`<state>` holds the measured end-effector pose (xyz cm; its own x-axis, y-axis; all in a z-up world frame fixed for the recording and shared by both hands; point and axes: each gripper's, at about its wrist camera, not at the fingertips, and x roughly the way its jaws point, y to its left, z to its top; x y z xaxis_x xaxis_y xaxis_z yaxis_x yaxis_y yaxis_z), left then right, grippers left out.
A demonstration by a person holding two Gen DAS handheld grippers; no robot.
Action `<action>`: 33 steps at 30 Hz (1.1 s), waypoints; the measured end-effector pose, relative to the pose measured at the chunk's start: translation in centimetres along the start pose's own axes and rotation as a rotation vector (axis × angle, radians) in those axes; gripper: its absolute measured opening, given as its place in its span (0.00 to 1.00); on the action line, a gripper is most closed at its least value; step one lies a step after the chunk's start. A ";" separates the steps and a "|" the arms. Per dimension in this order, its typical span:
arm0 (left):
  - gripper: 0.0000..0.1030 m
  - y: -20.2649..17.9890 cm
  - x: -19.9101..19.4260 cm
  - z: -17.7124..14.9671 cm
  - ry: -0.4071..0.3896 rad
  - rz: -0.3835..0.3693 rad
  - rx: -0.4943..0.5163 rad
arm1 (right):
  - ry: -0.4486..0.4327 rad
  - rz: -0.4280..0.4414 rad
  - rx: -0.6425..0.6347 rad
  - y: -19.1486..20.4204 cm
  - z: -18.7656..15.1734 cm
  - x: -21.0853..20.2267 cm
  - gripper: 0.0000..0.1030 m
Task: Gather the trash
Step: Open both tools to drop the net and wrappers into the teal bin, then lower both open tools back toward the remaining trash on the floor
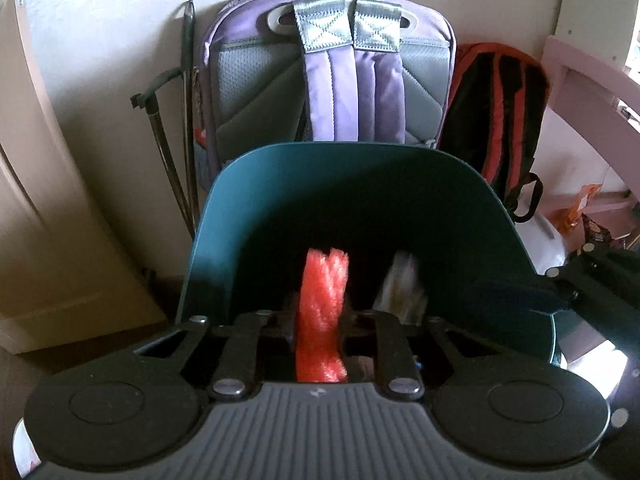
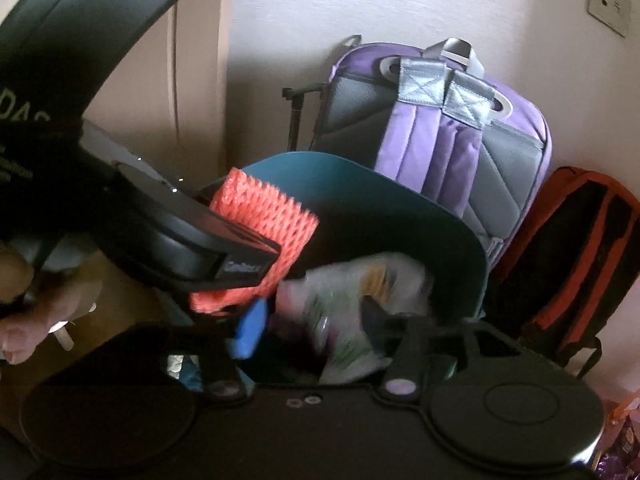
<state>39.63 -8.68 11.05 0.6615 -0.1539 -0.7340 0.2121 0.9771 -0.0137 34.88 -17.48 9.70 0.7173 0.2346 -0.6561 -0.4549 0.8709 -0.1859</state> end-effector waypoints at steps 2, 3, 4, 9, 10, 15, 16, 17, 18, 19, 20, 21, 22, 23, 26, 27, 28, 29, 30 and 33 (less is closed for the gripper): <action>0.21 0.0 -0.5 -0.1 -0.005 -0.003 -0.001 | -0.004 -0.006 0.001 -0.1 0.0 -0.3 0.58; 0.22 0.0 -0.7 -0.1 -0.008 -0.004 -0.002 | -0.008 -0.008 0.004 -0.1 0.0 -0.5 0.60; 0.26 0.0 -1.0 -0.2 -0.010 -0.005 -0.004 | -0.015 -0.010 0.006 -0.1 0.1 -0.9 0.61; 0.52 -0.1 -3.0 -0.3 -0.041 -0.002 -0.027 | -0.035 -0.029 0.000 0.3 0.0 -2.9 0.65; 0.54 -0.1 -3.4 -0.4 -0.050 0.001 -0.027 | -0.037 -0.032 -0.002 0.5 0.0 -3.4 0.66; 0.54 -0.1 -5.9 -1.0 -0.070 -0.002 -0.028 | -0.062 -0.058 -0.012 1.0 -0.1 -5.7 0.73; 0.56 0.0 -6.5 -1.2 -0.073 -0.005 -0.033 | -0.068 -0.060 -0.012 1.1 -0.2 -6.3 0.75; 0.59 0.0 -6.9 -1.3 -0.075 -0.007 -0.036 | -0.073 -0.062 -0.014 1.3 -0.3 -6.8 0.78; 0.61 0.2 -7.3 -1.5 -0.078 -0.010 -0.040 | -0.079 -0.065 -0.017 1.5 -0.4 -7.4 0.81; 0.62 0.3 -7.7 -1.7 -0.080 -0.011 -0.046 | -0.084 -0.068 -0.018 1.6 -0.5 -7.8 0.83; 0.62 0.4 -8.2 -1.9 -0.082 -0.010 -0.053 | -0.088 -0.072 -0.017 1.8 -0.6 -8.3 0.85; 0.62 0.6 -8.6 -2.2 -0.084 -0.007 -0.059 | -0.093 -0.072 -0.015 2.0 -0.8 -8.7 0.86; 0.62 0.7 -9.1 -2.4 -0.088 -0.006 -0.066 | -0.097 -0.071 -0.013 2.1 -0.9 -9.2 0.87; 0.64 0.9 -9.6 -2.7 -0.091 -0.006 -0.072 | -0.103 -0.067 -0.011 2.4 -1.0 -9.7 0.89; 0.74 1.4 -11.3 -3.6 -0.111 -0.001 -0.089 | -0.131 -0.061 -0.009 3.4 -1.7 -11.5 0.94; 0.75 1.6 -11.8 -3.9 -0.121 -0.001 -0.091 | -0.140 -0.057 -0.011 3.8 -1.9 -12.0 0.96; 0.78 1.8 -12.3 -4.3 -0.128 -0.003 -0.091 | -0.149 -0.051 -0.012 4.2 -2.1 -12.6 0.97; 0.79 2.0 -12.8 -4.7 -0.134 -0.008 -0.094 | -0.157 -0.046 -0.014 4.7 -2.4 -13.1 0.98; 0.79 2.3 -13.2 -5.1 -0.137 -0.010 -0.099 | -0.163 -0.042 -0.016 5.2 -2.7 -13.5 0.99; 0.81 3.4 -14.1 -6.6 -0.135 -0.016 -0.124 | -0.164 -0.025 -0.022 6.6 -3.4 -14.2 0.99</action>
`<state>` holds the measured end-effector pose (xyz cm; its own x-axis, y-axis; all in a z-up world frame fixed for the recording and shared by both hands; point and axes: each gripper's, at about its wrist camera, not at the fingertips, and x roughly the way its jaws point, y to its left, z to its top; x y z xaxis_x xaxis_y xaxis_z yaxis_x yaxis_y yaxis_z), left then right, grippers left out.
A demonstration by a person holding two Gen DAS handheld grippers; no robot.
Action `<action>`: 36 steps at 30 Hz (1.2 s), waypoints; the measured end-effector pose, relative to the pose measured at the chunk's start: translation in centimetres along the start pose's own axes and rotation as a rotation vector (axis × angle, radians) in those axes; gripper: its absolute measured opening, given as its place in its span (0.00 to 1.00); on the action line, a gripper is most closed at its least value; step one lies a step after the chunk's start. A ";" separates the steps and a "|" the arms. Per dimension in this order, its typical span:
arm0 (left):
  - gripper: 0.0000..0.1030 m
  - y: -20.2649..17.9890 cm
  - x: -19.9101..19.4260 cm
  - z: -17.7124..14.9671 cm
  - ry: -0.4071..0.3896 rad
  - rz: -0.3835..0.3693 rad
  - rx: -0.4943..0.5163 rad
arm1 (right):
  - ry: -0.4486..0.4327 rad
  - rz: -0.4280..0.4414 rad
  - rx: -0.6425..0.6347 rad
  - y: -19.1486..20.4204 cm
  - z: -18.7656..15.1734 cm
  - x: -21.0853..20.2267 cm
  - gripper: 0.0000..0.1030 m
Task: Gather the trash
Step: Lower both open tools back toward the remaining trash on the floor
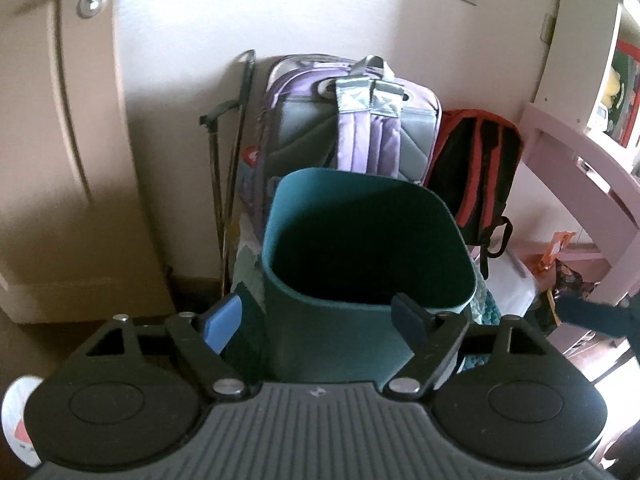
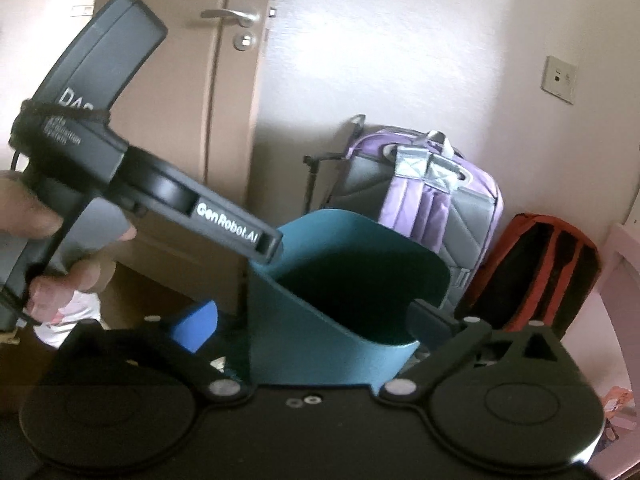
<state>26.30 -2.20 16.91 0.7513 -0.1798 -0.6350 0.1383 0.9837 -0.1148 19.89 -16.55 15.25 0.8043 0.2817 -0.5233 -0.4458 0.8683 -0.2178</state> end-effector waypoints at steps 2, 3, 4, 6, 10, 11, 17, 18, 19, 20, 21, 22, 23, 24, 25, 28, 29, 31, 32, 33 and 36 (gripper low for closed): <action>0.82 1.0 -0.5 -0.9 -0.001 0.003 -0.013 | 0.002 0.016 0.001 0.9 -0.5 -0.3 0.99; 0.82 1.5 -0.7 -1.3 0.001 0.006 -0.017 | 0.004 0.027 0.000 1.4 -0.7 -0.4 0.99; 0.82 2.0 -0.8 -1.8 0.005 0.009 -0.019 | 0.005 0.039 0.001 1.9 -1.0 -0.4 0.99; 0.82 3.2 -0.9 -2.9 0.013 0.010 -0.026 | 0.010 0.055 0.003 2.8 -1.6 -0.4 0.99; 0.82 5.9 -0.7 -5.1 0.041 0.020 -0.049 | 0.026 0.094 -0.006 4.6 -2.9 0.1 0.99; 0.82 6.6 -0.6 -5.7 0.045 0.024 -0.056 | 0.032 0.108 -0.006 5.0 -3.2 0.4 0.99; 0.83 10.8 0.6 -9.5 0.077 0.029 -0.102 | 0.064 0.156 -0.036 8.1 -5.8 2.5 0.99; 0.84 11.5 0.9 -10.1 0.081 0.032 -0.108 | 0.074 0.166 -0.045 8.7 -6.3 3.0 0.99; 0.87 12.1 1.2 -10.7 0.082 0.035 -0.112 | 0.082 0.172 -0.051 9.3 -6.9 3.5 0.99; 0.90 12.9 1.5 -11.4 0.084 0.038 -0.118 | 0.089 0.177 -0.057 9.8 -7.4 4.0 0.99; 0.91 13.5 1.7 -11.9 0.085 0.041 -0.123 | 0.097 0.183 -0.064 10.3 -8.0 4.6 0.99; 0.93 14.3 2.1 -12.5 0.085 0.045 -0.129 | 0.103 0.185 -0.074 10.9 -8.7 5.3 0.99; 0.96 14.9 2.5 -13.0 0.086 0.049 -0.134 | 0.110 0.185 -0.083 11.4 -9.4 6.0 0.99; 0.97 15.6 2.9 -13.4 0.088 0.056 -0.141 | 0.122 0.190 -0.092 12.1 -10.1 6.8 0.99; 0.97 16.3 3.4 -14.0 0.087 0.064 -0.148 | 0.138 0.199 -0.098 12.7 -11.0 7.6 0.99; 0.98 18.3 5.1 -15.4 0.082 0.056 -0.173 | 0.191 0.221 -0.083 14.1 -13.4 10.1 0.99; 0.98 19.0 5.8 -15.9 0.087 0.056 -0.182 | 0.207 0.230 -0.079 14.4 -14.2 10.9 0.99; 0.98 20.4 7.3 -16.9 0.099 0.056 -0.187 | 0.222 0.226 -0.070 15.1 -15.8 12.6 0.99; 0.98 21.0 8.2 -17.4 0.111 0.063 -0.184 | 0.226 0.233 -0.065 15.3 -16.7 13.5 0.99; 0.98 21.7 9.1 -17.9 0.123 0.071 -0.185 | 0.232 0.241 -0.068 15.6 -17.6 14.4 0.99; 0.98 24.0 11.9 -19.8 0.161 0.102 -0.207 | 0.283 0.249 -0.090 16.3 -20.1 16.9 0.99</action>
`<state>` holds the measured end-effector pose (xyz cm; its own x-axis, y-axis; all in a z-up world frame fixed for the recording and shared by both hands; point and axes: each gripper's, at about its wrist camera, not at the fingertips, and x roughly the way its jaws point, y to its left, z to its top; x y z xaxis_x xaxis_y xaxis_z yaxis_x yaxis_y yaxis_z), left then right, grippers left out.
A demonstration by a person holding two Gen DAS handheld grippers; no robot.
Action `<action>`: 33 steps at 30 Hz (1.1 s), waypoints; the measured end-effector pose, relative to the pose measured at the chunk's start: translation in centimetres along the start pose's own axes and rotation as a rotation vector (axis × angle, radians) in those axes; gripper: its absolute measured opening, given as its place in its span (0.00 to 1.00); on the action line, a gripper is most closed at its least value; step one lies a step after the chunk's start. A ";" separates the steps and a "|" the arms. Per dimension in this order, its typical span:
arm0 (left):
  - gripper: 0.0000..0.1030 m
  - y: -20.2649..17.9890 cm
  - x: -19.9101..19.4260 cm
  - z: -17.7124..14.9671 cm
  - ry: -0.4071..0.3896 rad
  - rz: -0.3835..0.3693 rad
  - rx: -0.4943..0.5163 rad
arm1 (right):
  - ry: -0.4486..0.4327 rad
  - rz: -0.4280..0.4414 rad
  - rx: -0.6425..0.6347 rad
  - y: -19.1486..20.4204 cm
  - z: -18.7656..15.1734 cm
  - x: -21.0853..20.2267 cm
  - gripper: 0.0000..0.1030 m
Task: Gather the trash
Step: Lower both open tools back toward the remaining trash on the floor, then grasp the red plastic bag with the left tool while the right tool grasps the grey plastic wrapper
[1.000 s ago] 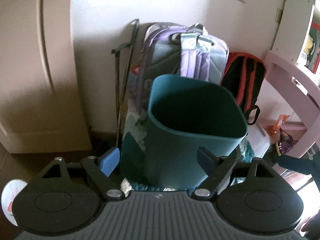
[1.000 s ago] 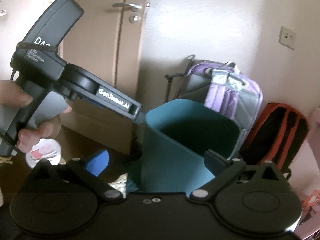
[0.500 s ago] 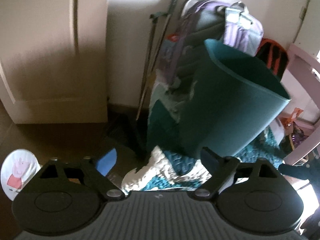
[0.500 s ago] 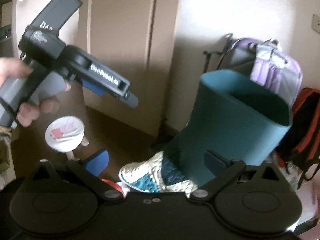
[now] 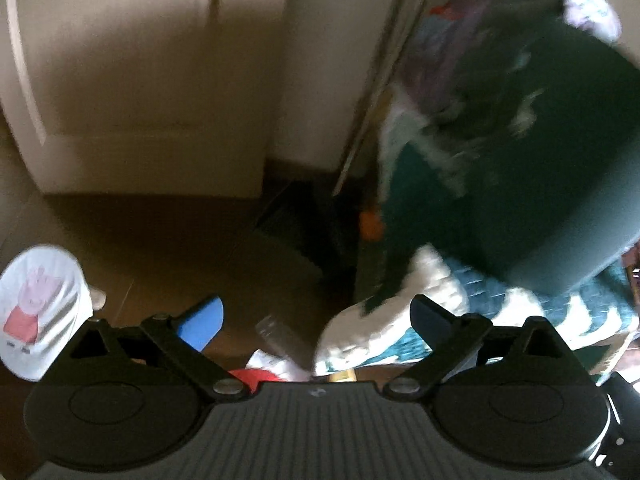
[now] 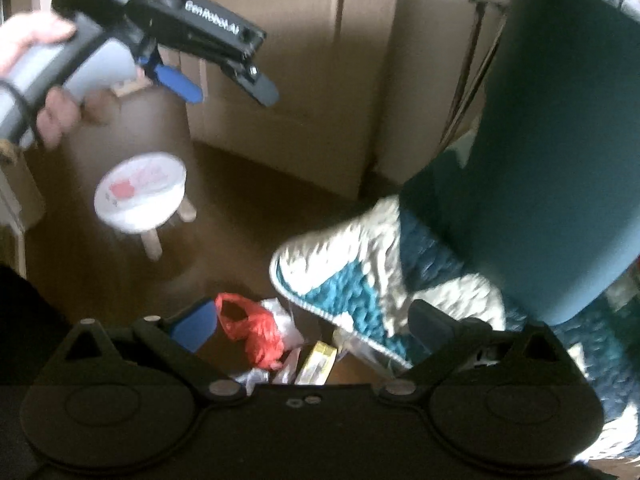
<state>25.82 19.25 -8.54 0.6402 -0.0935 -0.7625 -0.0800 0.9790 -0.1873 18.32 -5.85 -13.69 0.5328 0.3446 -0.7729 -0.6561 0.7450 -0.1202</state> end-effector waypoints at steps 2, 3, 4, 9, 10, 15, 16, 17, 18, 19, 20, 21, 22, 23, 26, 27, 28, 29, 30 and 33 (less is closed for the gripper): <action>0.98 1.6 2.3 -0.9 0.025 0.020 -0.021 | 0.042 0.012 -0.009 0.1 -1.2 2.2 0.99; 0.98 2.4 3.4 -1.3 0.035 0.026 -0.032 | 0.064 0.016 -0.022 0.1 -1.9 3.4 0.99; 0.98 3.1 4.5 -1.8 0.044 0.028 -0.038 | 0.082 0.016 -0.033 0.2 -2.4 4.4 0.99; 0.98 5.4 10.6 -4.9 0.125 0.063 -0.024 | 0.177 0.023 -0.027 0.0 -5.5 9.9 0.99; 0.98 5.7 11.7 -5.5 0.143 0.069 -0.024 | 0.194 0.032 -0.028 0.1 -6.1 11.0 0.99; 0.98 6.3 18.3 -9.1 0.247 0.135 -0.011 | 0.292 0.097 -0.075 0.9 -8.9 16.6 0.97; 0.98 6.2 19.9 -9.8 0.274 0.142 0.000 | 0.315 0.121 -0.087 1.1 -9.4 17.8 0.97; 0.98 6.2 20.9 -10.5 0.293 0.149 0.006 | 0.338 0.135 -0.099 1.4 -9.9 18.8 0.96; 0.98 6.2 22.0 -11.1 0.308 0.151 0.007 | 0.361 0.149 -0.107 1.6 -10.5 19.9 0.93; 0.98 6.2 23.1 -11.6 0.321 0.147 0.005 | 0.386 0.160 -0.115 1.8 -11.0 21.0 0.92; 0.98 6.2 24.3 -12.1 0.337 0.145 0.001 | 0.408 0.162 -0.122 2.0 -11.5 22.0 0.90; 0.98 6.2 25.3 -12.7 0.355 0.144 -0.008 | 0.425 0.166 -0.125 2.2 -11.9 22.8 0.88; 0.98 6.3 26.3 -13.3 0.376 0.141 -0.021 | 0.443 0.173 -0.126 2.4 -12.3 23.7 0.88; 0.98 6.3 27.4 -14.0 0.397 0.139 -0.032 | 0.457 0.179 -0.129 2.6 -12.8 24.5 0.86; 0.98 6.1 30.3 -15.7 0.451 0.145 -0.035 | 0.490 0.193 -0.158 3.0 -13.9 26.5 0.81; 0.98 5.9 31.0 -16.1 0.460 0.149 -0.032 | 0.498 0.199 -0.159 3.0 -14.2 27.2 0.79; 0.98 5.8 31.6 -16.5 0.467 0.146 -0.031 | 0.508 0.202 -0.158 3.0 -14.4 27.9 0.78; 0.98 5.7 32.4 -16.9 0.475 0.143 -0.032 | 0.514 0.201 -0.152 3.1 -14.6 28.5 0.76; 0.98 5.6 33.0 -17.3 0.484 0.147 -0.033 | 0.519 0.205 -0.142 3.0 -14.8 29.2 0.74; 0.98 5.5 34.7 -18.3 0.515 0.141 -0.045 | 0.549 0.214 -0.107 3.0 -15.6 30.9 0.74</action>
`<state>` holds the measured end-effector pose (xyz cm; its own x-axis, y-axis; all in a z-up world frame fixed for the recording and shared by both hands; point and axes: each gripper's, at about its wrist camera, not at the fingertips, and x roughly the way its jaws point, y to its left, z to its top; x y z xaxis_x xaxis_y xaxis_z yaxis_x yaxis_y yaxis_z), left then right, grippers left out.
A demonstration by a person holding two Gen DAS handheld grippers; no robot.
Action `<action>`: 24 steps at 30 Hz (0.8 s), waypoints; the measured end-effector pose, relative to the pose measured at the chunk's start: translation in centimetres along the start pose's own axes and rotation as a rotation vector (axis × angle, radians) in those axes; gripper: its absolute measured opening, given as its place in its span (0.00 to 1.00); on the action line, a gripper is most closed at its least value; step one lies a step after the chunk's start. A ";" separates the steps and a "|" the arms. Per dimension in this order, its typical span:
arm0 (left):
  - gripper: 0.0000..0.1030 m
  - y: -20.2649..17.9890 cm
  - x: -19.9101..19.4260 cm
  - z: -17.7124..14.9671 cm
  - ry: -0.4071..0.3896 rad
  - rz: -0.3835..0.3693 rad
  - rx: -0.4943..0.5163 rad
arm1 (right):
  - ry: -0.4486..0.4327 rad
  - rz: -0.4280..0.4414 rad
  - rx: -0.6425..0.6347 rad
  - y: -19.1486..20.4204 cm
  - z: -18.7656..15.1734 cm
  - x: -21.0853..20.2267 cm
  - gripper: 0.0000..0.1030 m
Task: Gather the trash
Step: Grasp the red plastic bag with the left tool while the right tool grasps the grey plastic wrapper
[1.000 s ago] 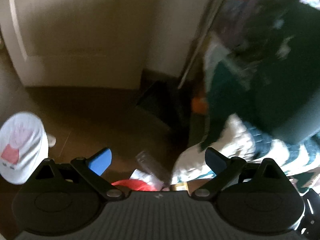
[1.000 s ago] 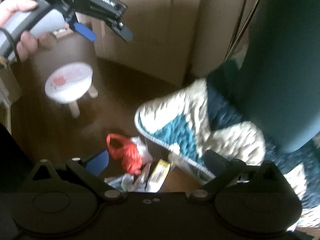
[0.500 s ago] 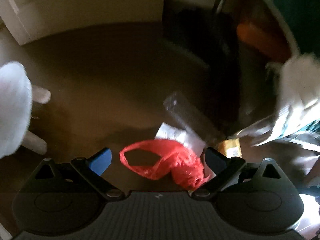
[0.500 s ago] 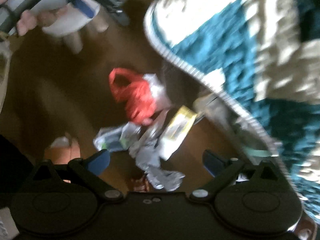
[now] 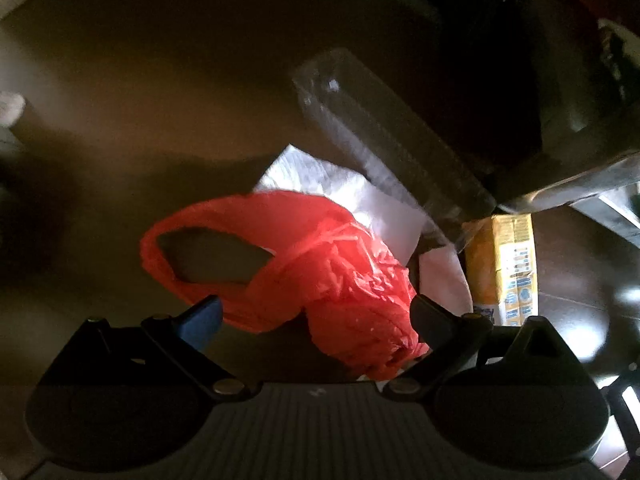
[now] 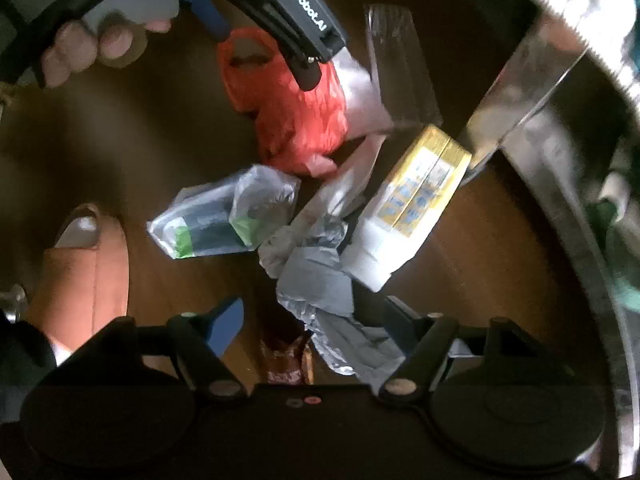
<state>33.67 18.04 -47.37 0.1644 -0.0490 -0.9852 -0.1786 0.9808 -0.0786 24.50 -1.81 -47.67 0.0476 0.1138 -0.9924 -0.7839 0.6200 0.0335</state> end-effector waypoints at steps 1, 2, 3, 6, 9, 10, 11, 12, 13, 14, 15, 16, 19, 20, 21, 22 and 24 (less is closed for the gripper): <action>0.97 -0.2 0.6 0.0 0.006 0.001 0.004 | 0.005 0.001 0.006 -0.1 0.0 0.5 0.74; 0.97 -0.4 1.0 -0.1 0.013 0.000 0.009 | 0.008 0.003 0.017 -0.1 0.1 0.9 0.73; 0.97 -0.6 1.4 -0.1 0.018 -0.004 0.015 | 0.012 0.008 0.030 -0.3 0.1 1.2 0.73; 0.97 -1.1 2.4 -0.2 0.033 -0.007 0.021 | 0.027 0.006 0.065 -0.6 0.3 2.3 0.73; 0.96 -1.4 2.9 -0.1 0.037 -0.014 0.025 | 0.054 0.016 0.122 -1.2 0.6 3.3 0.72; 0.94 -1.5 3.1 -0.1 0.036 -0.014 0.028 | 0.057 0.023 0.140 -1.4 0.7 3.5 0.71; 0.91 -1.6 3.4 -0.1 0.040 -0.019 0.030 | 0.061 0.027 0.152 -1.5 0.9 3.6 0.68; 0.90 -1.6 3.5 0.0 0.044 -0.027 0.030 | 0.064 0.030 0.157 -1.5 1.0 3.8 0.64; 0.88 -1.6 3.6 0.0 0.047 -0.035 0.028 | 0.068 0.034 0.159 -1.5 1.2 3.9 0.61; 0.85 -1.5 3.6 0.0 0.046 -0.037 0.026 | 0.071 0.034 0.157 -1.5 1.4 4.0 0.55; 0.83 -1.5 3.6 0.0 0.045 -0.044 0.024 | 0.071 0.029 0.155 -1.4 1.6 4.0 0.55; 0.77 -1.4 3.5 0.1 0.045 -0.056 0.021 | 0.067 0.033 0.157 -1.4 1.7 4.0 0.54; 0.67 -1.3 3.2 0.1 0.045 -0.074 -0.001 | 0.055 0.046 0.162 -1.4 2.2 3.6 0.52; 0.65 -1.3 3.0 0.0 0.042 -0.075 -0.003 | 0.051 0.048 0.157 -1.3 2.2 3.4 0.52; 0.65 -1.3 2.9 0.0 0.041 -0.071 -0.002 | 0.047 0.044 0.151 -1.2 2.3 3.2 0.51; 0.64 -1.3 2.8 0.0 0.042 -0.065 0.000 | 0.044 0.040 0.149 -1.0 2.3 2.8 0.51; 0.63 -1.1 2.4 -0.1 0.043 -0.066 0.000 | 0.036 0.041 0.152 -0.8 2.5 2.2 0.49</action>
<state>34.19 16.81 -49.64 0.1338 -0.1218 -0.9835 -0.1684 0.9752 -0.1437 26.78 -0.18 -49.59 -0.0071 0.1156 -0.9933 -0.6815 0.7263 0.0894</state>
